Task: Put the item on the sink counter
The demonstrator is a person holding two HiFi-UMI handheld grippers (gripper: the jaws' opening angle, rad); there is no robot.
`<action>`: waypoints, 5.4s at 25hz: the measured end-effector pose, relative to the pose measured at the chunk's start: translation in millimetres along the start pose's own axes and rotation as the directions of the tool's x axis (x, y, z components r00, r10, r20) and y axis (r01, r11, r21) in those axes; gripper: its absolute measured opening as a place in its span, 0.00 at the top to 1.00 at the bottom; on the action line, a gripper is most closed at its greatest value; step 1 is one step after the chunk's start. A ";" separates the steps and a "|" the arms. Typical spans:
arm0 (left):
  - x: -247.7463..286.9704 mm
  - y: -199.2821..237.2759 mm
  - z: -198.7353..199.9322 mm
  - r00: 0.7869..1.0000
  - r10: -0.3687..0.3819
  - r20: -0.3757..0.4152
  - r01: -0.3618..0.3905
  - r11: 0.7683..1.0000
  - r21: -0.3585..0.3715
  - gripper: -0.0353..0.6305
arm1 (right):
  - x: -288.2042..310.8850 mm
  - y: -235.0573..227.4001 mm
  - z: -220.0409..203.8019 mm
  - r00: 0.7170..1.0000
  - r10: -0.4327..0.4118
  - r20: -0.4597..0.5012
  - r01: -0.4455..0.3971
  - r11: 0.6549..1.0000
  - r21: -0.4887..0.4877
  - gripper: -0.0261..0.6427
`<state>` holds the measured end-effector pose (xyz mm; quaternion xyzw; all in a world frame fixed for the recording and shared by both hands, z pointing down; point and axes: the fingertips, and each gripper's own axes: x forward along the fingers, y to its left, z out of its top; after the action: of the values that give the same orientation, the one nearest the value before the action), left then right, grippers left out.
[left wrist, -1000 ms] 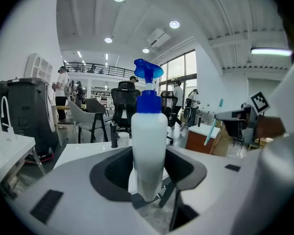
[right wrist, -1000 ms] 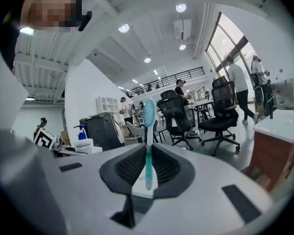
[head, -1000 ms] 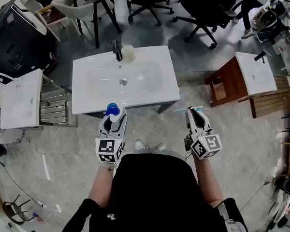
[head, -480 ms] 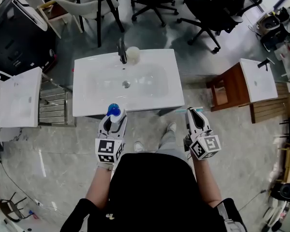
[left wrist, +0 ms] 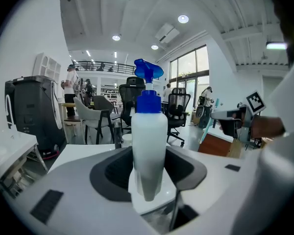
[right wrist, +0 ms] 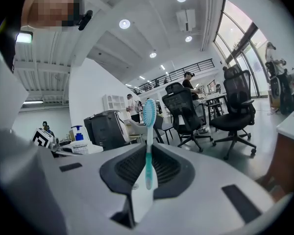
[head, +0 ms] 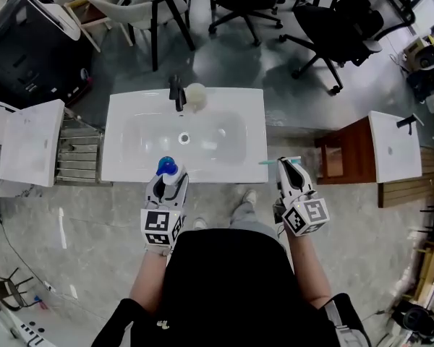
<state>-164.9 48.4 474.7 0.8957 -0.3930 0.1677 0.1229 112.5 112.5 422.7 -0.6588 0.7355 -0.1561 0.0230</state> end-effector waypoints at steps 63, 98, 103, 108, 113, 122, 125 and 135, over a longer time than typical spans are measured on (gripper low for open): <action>55.6 79.1 16.6 0.964 0.262 -0.039 -0.264 0.957 -0.118 0.64 | 246.3 8.2 25.3 0.949 0.310 -0.054 -0.311 0.950 -0.004 0.88; 30.3 159.2 -34.4 0.952 0.287 -0.108 -0.304 0.929 -0.212 0.64 | 380.0 69.2 -127.1 0.868 0.273 -0.414 -0.327 0.943 -0.064 0.88; 27.0 159.8 -36.4 0.950 0.294 -0.109 -0.311 0.925 -0.217 0.64 | 381.8 69.0 -126.8 0.871 0.257 -0.419 -0.318 0.945 -0.082 0.88; 24.3 159.6 -35.1 0.947 0.303 -0.104 -0.318 0.923 -0.217 0.64 | 382.4 66.8 -125.8 0.876 0.243 -0.418 -0.307 0.947 -0.094 0.88; 23.0 156.6 -35.0 0.946 0.306 -0.107 -0.323 0.922 -0.216 0.64 | 382.3 63.3 -126.0 0.873 0.234 -0.427 -0.301 0.949 -0.096 0.88; 22.0 149.2 -31.9 0.945 0.312 -0.101 -0.327 0.923 -0.203 0.64 | 372.8 57.4 -125.2 0.874 0.228 -0.430 -0.292 0.952 -0.089 0.80; 22.2 144.6 -29.8 0.945 0.311 -0.096 -0.325 0.924 -0.200 0.64 | 365.2 58.8 -120.9 0.874 0.239 -0.424 -0.300 0.951 -0.082 0.80; 33.1 114.0 -16.6 0.957 0.283 -0.072 -0.291 0.940 -0.178 0.64 | 321.6 57.1 -96.5 0.878 0.278 -0.390 -0.332 0.940 -0.077 0.80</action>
<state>-232.2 -43.0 513.2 0.8093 -0.5303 0.1666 0.1897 -7.7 -177.6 554.8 -0.4923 0.8303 -0.2207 -0.1398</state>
